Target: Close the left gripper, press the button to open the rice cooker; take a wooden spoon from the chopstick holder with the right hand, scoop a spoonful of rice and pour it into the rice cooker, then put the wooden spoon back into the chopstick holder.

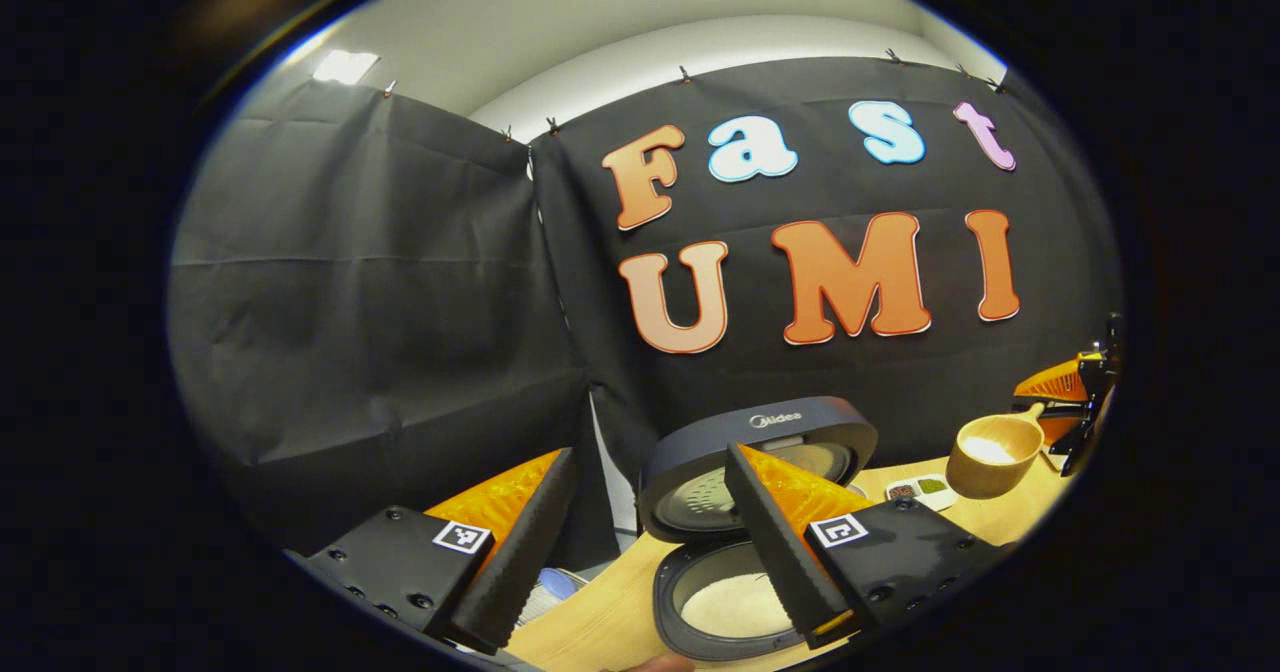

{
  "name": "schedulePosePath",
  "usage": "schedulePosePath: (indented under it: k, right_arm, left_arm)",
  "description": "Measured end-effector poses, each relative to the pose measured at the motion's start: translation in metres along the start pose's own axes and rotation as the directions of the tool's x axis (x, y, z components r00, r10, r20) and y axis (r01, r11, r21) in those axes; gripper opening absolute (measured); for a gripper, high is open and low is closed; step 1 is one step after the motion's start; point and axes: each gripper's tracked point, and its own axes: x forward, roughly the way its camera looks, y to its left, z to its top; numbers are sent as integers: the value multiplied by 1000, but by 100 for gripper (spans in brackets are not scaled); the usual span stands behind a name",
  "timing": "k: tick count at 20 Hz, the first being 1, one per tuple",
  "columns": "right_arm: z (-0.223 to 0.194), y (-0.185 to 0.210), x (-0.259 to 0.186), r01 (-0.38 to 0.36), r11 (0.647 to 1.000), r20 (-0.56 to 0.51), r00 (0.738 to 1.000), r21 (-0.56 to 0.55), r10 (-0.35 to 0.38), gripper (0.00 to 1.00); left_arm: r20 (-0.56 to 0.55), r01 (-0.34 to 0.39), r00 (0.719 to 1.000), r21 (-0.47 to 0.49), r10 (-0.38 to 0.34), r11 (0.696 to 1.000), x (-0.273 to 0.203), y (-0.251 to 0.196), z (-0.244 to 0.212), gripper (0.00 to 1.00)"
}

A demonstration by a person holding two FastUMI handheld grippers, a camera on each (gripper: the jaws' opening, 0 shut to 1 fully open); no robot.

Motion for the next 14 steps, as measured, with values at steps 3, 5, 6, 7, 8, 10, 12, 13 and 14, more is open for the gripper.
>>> schedulePosePath:
  k: [3, 5, 6, 7, 8, 10, 12, 13, 14]
  right_arm:
    - [-12, 7, 23, 26, 993, -9, 1000, -119, -27, 11]
    - [-20, 6, 37, 60, 975, -3, 998, -214, -62, 11]
    - [-24, 4, 45, 83, 959, 7, 996, -270, -84, 11]
    - [-26, 1, 52, 113, 936, 22, 993, -333, -112, 11]
    - [-32, -3, 55, 139, 908, 37, 990, -395, -135, 12]
    - [-43, -10, 65, 182, 842, 69, 983, -509, -170, 11]
    - [-54, -14, 76, 216, 769, 101, 976, -602, -194, 11]
    - [-59, -15, 83, 227, 731, 115, 973, -643, -201, 11]
    - [-67, -17, 87, 243, 689, 132, 969, -683, -210, 11]
  left_arm:
    - [-12, -31, 999, 6, 32, 999, -1, 16, -8, 93]
    - [-20, -51, 999, 9, 51, 999, -2, 26, -10, 93]
    - [-27, -58, 998, 8, 59, 998, -3, 29, -13, 93]
    - [-37, -62, 997, 4, 62, 998, -2, 32, -16, 93]
    - [-43, -62, 997, 0, 62, 998, -2, 35, -19, 93]
    - [-50, -56, 997, 5, 56, 998, -1, 42, -24, 93]
    - [-58, -58, 997, 18, 59, 998, 2, 53, -31, 93]
    - [-64, -58, 996, 20, 59, 998, 3, 58, -34, 93]
    - [-72, -57, 996, 19, 58, 998, 5, 63, -38, 93]
